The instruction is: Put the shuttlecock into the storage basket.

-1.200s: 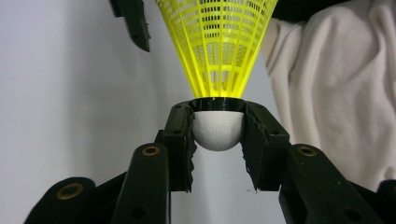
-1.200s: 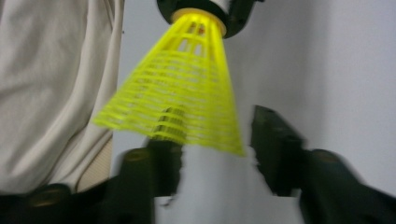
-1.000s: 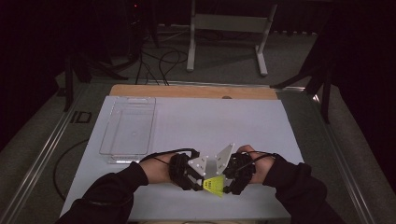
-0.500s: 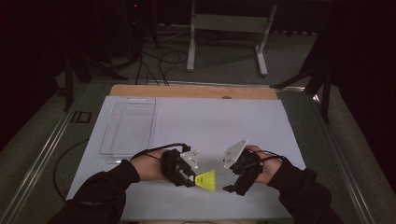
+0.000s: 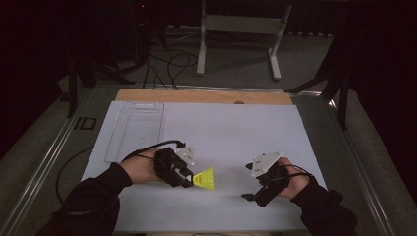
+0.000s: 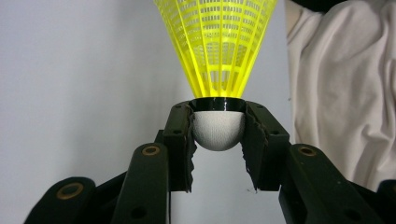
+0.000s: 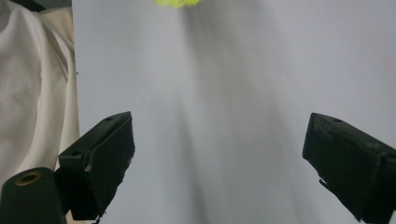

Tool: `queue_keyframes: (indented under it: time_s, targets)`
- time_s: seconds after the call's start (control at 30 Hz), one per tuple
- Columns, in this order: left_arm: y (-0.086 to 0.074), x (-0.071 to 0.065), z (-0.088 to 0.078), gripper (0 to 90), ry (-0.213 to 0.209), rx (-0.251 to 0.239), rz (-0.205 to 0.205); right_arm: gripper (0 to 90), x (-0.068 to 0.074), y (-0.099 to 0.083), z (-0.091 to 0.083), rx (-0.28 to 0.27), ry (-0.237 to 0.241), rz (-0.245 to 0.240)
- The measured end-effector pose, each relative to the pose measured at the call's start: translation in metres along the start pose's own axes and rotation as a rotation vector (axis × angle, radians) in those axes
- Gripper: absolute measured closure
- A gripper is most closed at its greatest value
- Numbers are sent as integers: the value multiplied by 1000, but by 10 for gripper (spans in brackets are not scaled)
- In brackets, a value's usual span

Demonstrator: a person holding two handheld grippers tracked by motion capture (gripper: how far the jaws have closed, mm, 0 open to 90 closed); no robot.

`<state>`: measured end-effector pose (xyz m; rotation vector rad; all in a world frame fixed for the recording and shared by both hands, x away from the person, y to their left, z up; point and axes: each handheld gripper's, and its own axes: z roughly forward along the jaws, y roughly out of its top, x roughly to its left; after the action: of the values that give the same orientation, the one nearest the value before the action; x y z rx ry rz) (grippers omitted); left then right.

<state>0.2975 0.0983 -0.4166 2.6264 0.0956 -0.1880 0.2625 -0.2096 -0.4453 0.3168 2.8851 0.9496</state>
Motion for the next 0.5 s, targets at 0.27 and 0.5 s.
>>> queue_keyframes:
  time_s: [0.27,0.5]
  targets:
    - [-14,8,-23,653,29,-8,-49,92,2,-16,-5,-37,-34,40]
    - [-28,13,-44,653,66,-11,-105,86,3,-32,-6,-88,-65,77]
